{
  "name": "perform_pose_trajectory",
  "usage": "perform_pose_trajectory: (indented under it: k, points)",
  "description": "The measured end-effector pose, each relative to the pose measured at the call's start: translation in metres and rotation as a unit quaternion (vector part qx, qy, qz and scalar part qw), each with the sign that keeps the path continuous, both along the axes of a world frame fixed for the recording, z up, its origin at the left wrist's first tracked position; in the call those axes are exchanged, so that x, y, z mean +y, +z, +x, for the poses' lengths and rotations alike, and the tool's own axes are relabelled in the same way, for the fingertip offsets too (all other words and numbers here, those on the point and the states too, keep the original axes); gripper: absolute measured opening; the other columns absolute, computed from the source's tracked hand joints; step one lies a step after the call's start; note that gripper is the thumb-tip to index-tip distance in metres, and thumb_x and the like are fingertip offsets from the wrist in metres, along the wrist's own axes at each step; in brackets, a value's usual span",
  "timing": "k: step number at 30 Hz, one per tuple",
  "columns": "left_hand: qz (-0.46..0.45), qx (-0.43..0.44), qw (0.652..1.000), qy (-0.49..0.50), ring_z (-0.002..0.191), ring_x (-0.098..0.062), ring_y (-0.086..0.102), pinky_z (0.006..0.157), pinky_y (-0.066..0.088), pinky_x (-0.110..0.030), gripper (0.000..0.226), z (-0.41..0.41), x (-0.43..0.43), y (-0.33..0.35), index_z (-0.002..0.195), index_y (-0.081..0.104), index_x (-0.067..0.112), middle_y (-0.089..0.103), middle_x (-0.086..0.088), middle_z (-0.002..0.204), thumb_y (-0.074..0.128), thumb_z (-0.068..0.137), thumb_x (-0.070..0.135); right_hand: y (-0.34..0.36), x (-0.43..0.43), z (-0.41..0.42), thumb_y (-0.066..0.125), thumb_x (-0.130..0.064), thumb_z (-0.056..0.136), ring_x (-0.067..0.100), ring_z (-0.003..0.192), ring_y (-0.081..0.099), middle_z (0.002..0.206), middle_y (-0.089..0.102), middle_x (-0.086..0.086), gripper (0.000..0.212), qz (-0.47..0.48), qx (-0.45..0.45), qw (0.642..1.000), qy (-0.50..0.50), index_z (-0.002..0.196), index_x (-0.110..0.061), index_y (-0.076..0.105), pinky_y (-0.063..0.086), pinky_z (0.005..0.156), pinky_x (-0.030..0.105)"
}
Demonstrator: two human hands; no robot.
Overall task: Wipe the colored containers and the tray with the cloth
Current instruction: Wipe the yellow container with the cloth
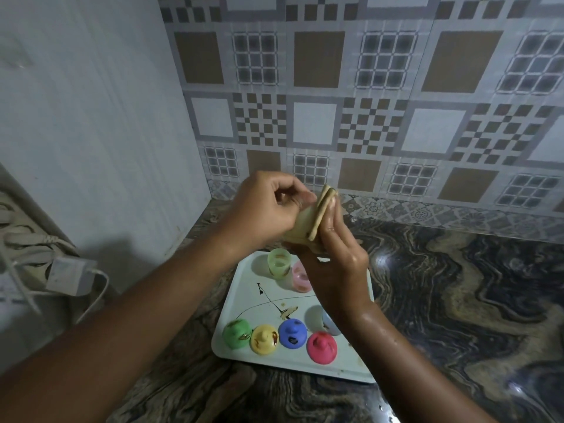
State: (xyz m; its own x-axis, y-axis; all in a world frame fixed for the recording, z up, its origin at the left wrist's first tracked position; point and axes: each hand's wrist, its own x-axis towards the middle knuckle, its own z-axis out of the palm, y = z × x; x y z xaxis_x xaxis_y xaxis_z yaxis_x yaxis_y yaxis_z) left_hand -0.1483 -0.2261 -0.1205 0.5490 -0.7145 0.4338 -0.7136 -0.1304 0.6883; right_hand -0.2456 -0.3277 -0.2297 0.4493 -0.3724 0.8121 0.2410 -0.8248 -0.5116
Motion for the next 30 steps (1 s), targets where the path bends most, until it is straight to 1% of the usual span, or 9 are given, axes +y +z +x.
perform_pose_trajectory:
  k: [4, 6, 9, 11, 15, 20, 23, 26, 30]
  points:
    - [0.003, 0.081, 0.997, -0.008, 0.103, 0.000, 0.067, 0.093, 0.054, -0.026, 0.035, 0.005, 0.007, 0.002, 0.109, 0.075, 0.022, 0.075, 0.010, 0.107, 0.060, 0.088, 0.046, -0.009, -0.013, -0.001, 0.084, -0.013, 0.081, 0.038, 0.116, 0.066, 0.131, 0.062, 0.029, 0.062, 0.055, -0.018, 0.998, 0.020, 0.129, 0.014, 0.058, 0.060, 0.085, 0.041]
    - [0.017, 0.131, 0.991, -0.030, 0.113, -0.005, 0.065, 0.101, 0.052, -0.038, 0.037, 0.016, 0.010, 0.002, 0.113, 0.074, 0.022, 0.074, 0.009, 0.114, 0.059, 0.088, 0.044, -0.005, -0.016, -0.002, 0.088, -0.009, 0.077, 0.033, 0.111, 0.070, 0.128, 0.065, 0.026, 0.063, 0.070, -0.022, 0.997, 0.002, 0.129, 0.011, 0.059, 0.060, 0.084, 0.036]
    - [-0.018, 0.178, 0.983, -0.044, 0.107, -0.016, 0.069, 0.098, 0.054, -0.046, 0.026, 0.020, 0.009, 0.001, 0.099, 0.075, 0.017, 0.076, -0.002, 0.108, 0.067, 0.081, 0.034, -0.002, -0.017, 0.000, 0.086, -0.014, 0.080, 0.040, 0.111, 0.068, 0.125, 0.066, 0.027, 0.060, 0.067, -0.016, 0.998, 0.007, 0.129, 0.010, 0.060, 0.057, 0.087, 0.051]
    - [-0.030, 0.155, 0.987, -0.026, 0.096, -0.014, 0.070, 0.091, 0.056, -0.039, 0.008, 0.017, 0.006, 0.003, 0.089, 0.073, 0.021, 0.075, -0.001, 0.097, 0.071, 0.084, 0.027, 0.000, -0.013, 0.001, 0.079, -0.024, 0.087, 0.043, 0.118, 0.063, 0.130, 0.062, 0.029, 0.061, 0.050, -0.012, 0.999, 0.015, 0.131, 0.012, 0.057, 0.056, 0.093, 0.052]
    - [0.002, 0.011, 1.000, 0.013, 0.079, -0.020, 0.066, 0.073, 0.055, -0.035, 0.007, 0.002, 0.002, 0.002, 0.085, 0.072, 0.018, 0.071, 0.001, 0.082, 0.072, 0.088, 0.024, 0.008, 0.003, -0.002, 0.075, -0.028, 0.085, 0.030, 0.140, 0.044, 0.147, 0.045, 0.032, 0.073, -0.009, 0.006, 1.000, -0.012, 0.138, 0.014, 0.048, 0.040, 0.113, 0.023]
    - [-0.001, 0.072, 0.997, 0.001, 0.098, -0.001, 0.066, 0.086, 0.053, -0.022, 0.028, 0.004, 0.007, 0.003, 0.107, 0.075, 0.020, 0.074, 0.009, 0.103, 0.063, 0.090, 0.039, -0.005, -0.007, -0.001, 0.075, -0.034, 0.089, 0.042, 0.125, 0.059, 0.138, 0.056, 0.029, 0.070, 0.043, -0.014, 0.999, 0.016, 0.135, 0.015, 0.052, 0.057, 0.092, 0.051]
    - [-0.002, 0.152, 0.988, -0.022, 0.112, -0.008, 0.065, 0.102, 0.051, -0.040, 0.026, 0.018, 0.011, 0.001, 0.111, 0.074, 0.020, 0.074, 0.005, 0.114, 0.060, 0.093, 0.032, -0.006, -0.016, 0.002, 0.079, -0.031, 0.087, 0.045, 0.107, 0.068, 0.121, 0.066, 0.031, 0.064, 0.048, -0.022, 0.999, 0.005, 0.123, 0.018, 0.060, 0.058, 0.083, 0.052]
    - [-0.044, 0.171, 0.984, -0.027, 0.103, -0.021, 0.070, 0.098, 0.054, -0.048, 0.015, 0.020, 0.010, 0.001, 0.093, 0.075, 0.022, 0.076, -0.004, 0.102, 0.067, 0.083, 0.030, -0.005, -0.014, 0.002, 0.075, -0.035, 0.090, 0.044, 0.110, 0.067, 0.122, 0.066, 0.030, 0.062, 0.053, -0.021, 0.998, 0.011, 0.121, 0.017, 0.061, 0.058, 0.086, 0.052]
    - [-0.042, 0.056, 0.998, 0.000, 0.085, -0.012, 0.068, 0.078, 0.057, -0.032, 0.009, 0.010, 0.007, 0.003, 0.085, 0.072, 0.022, 0.073, 0.006, 0.085, 0.069, 0.091, 0.017, 0.004, -0.002, 0.002, 0.083, -0.023, 0.084, 0.042, 0.131, 0.055, 0.139, 0.053, 0.032, 0.070, 0.020, -0.007, 1.000, -0.006, 0.132, 0.018, 0.052, 0.051, 0.105, 0.045]
